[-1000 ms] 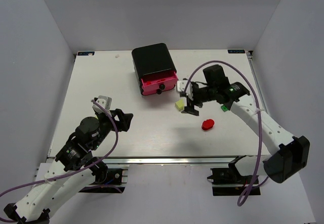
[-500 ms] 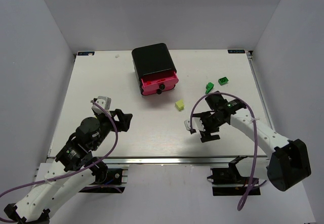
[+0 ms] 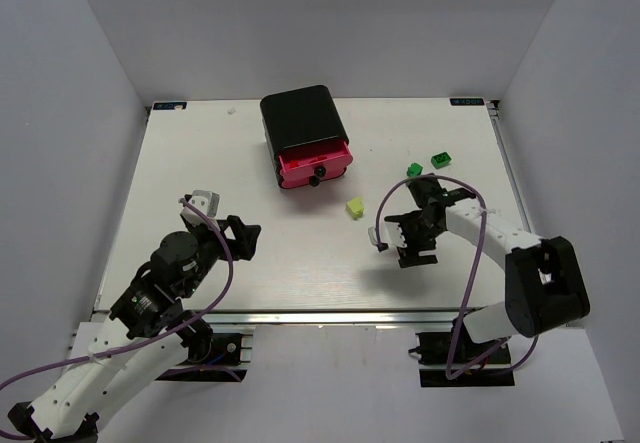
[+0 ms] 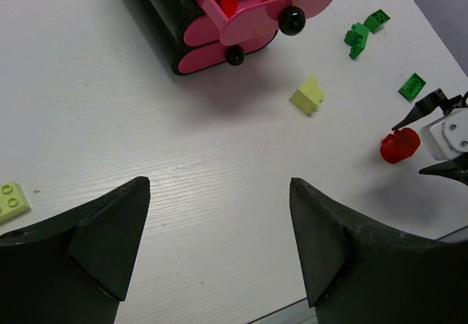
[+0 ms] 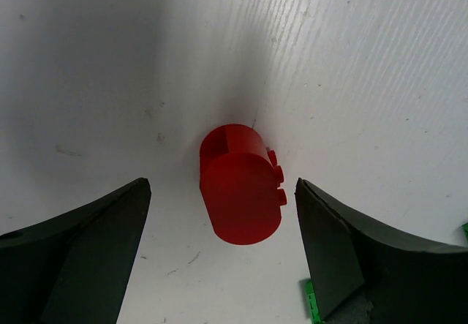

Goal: Sort the legos into containers by color

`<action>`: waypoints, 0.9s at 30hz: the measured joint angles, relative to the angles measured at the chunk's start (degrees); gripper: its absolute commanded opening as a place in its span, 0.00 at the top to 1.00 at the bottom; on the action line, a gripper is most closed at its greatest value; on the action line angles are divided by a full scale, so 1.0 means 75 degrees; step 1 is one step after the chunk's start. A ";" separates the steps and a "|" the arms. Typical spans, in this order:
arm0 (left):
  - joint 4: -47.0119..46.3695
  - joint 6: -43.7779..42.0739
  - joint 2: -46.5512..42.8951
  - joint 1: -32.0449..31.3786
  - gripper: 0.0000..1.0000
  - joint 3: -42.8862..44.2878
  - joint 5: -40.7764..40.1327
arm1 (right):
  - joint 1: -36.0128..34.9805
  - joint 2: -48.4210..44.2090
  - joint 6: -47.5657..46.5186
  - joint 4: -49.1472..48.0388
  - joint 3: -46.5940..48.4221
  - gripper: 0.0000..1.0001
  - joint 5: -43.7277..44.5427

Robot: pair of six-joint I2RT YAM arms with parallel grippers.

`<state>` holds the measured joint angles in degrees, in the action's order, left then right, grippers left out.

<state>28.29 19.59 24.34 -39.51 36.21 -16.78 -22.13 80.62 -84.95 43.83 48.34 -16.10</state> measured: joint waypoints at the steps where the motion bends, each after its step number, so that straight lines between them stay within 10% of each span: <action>1: 0.0000 0.0000 0.0000 0.0000 0.14 0.0000 -0.0003 | 0.0041 0.0154 -0.0012 -0.0026 0.0052 0.16 0.0012; 6: 0.0000 -0.0003 -0.0003 0.0000 0.13 0.0000 -0.0017 | 0.0152 0.0586 -0.0073 -0.0230 0.0245 0.21 0.0087; 16: 0.0000 -0.0003 -0.0009 0.0000 0.13 0.0000 -0.0026 | 0.0239 0.1361 -0.0070 -0.0251 0.0729 0.79 0.0315; 27: 0.0000 -0.0003 -0.0012 0.0000 0.13 -0.0003 -0.0026 | 0.0248 0.0764 0.0685 0.0790 0.2352 0.88 -0.0679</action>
<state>28.29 19.57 24.25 -39.51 36.18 -16.97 -20.27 86.35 -79.81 49.76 65.98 -21.19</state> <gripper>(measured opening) 0.864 0.535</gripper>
